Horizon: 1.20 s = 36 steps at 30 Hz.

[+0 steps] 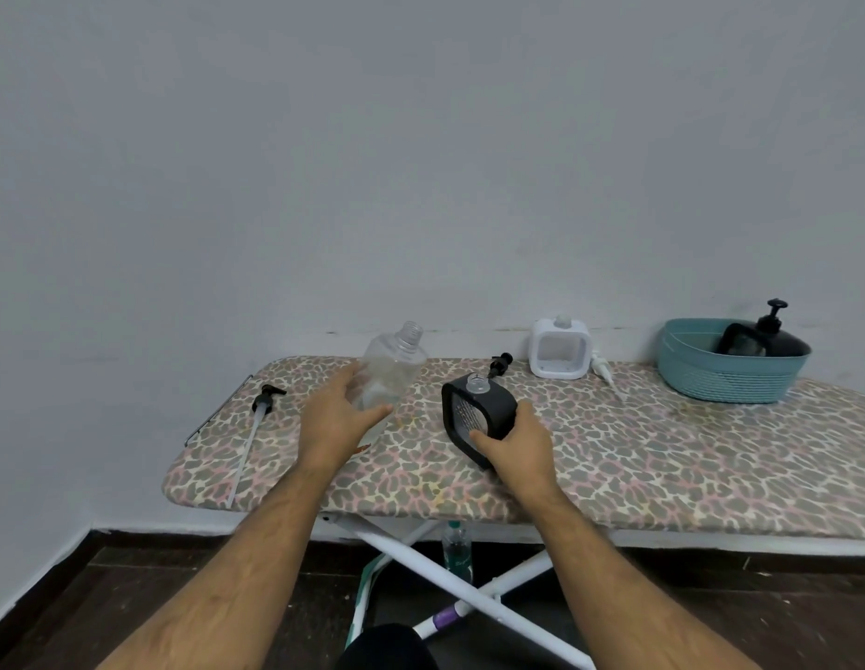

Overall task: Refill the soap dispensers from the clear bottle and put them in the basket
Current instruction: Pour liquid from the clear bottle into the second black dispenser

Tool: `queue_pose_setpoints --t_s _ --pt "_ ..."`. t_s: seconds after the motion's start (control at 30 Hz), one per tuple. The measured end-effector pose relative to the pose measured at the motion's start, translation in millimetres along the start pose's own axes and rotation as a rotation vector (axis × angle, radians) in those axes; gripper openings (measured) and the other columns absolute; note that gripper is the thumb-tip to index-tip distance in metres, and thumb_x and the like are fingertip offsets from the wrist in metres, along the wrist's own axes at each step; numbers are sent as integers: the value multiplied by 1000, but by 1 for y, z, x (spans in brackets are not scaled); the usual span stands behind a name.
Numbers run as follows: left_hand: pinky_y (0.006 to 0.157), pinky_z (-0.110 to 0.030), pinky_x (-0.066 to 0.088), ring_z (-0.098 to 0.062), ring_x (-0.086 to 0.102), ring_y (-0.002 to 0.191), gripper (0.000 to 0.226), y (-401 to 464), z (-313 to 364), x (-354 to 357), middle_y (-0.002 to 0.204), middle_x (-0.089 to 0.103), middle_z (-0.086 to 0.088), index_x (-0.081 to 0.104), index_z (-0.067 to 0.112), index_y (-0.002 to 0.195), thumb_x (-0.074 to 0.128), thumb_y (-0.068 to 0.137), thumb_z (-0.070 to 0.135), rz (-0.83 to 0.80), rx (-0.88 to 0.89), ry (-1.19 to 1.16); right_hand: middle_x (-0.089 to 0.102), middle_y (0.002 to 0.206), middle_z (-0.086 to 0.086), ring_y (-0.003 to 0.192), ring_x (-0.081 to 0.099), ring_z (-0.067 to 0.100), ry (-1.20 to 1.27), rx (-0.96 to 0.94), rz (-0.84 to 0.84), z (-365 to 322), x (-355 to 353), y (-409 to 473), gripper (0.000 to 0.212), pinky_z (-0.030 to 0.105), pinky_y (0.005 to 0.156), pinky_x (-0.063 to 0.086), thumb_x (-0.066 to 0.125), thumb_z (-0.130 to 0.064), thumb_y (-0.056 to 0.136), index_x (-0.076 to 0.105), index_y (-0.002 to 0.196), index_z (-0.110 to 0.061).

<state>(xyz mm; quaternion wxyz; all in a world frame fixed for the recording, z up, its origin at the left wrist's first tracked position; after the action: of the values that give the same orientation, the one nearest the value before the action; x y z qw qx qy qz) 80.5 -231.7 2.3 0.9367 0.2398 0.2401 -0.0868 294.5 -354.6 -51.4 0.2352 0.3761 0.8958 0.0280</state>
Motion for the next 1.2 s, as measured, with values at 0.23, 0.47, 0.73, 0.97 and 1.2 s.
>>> queue_pose_setpoints --t_s 0.23,0.47,0.73,0.97,1.2 --pt "97 -36 52 -14 63 113 78 1 17 3 127 66 5 50 26 140 85 72 38 -82 82 162 62 112 -7 95 64 14 84 -3 17 2 0 -7 75 31 82 57 84 -35 74 39 133 -22" --pt "95 -33 51 -16 64 114 83 -2 25 4 130 65 5 45 26 145 84 73 40 -179 190 378 60 113 -11 103 61 12 147 -19 -78 -6 -10 2 80 12 76 45 84 -27 77 39 144 -26" --pt "82 -33 54 -19 67 103 75 -2 40 4 122 69 4 42 33 145 77 80 45 -182 304 684 68 108 -8 95 65 13 43 -86 5 -7 -5 1 62 28 84 56 79 -29 79 52 135 -27" --pt "81 -34 52 -20 65 108 75 4 48 3 124 68 3 40 34 147 75 82 45 -187 310 781 70 112 -6 98 65 14 32 -77 5 -4 -5 2 64 31 85 56 79 -30 78 51 136 -27" --pt "88 -34 50 -18 63 113 75 11 60 2 130 65 7 40 33 146 76 81 45 -218 336 822 69 112 -5 98 65 15 51 -63 -13 -5 -7 1 64 32 86 56 78 -26 78 50 136 -26"
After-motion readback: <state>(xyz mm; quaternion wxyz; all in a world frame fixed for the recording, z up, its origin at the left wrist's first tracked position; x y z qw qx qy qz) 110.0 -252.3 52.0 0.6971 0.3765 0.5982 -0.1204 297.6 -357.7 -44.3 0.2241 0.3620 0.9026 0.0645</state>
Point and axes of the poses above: each hand's wrist, its own y-axis towards the middle knuckle, its own x-axis out of the palm, z = x × y, the point moved 2 cm from there along y, towards the middle knuckle
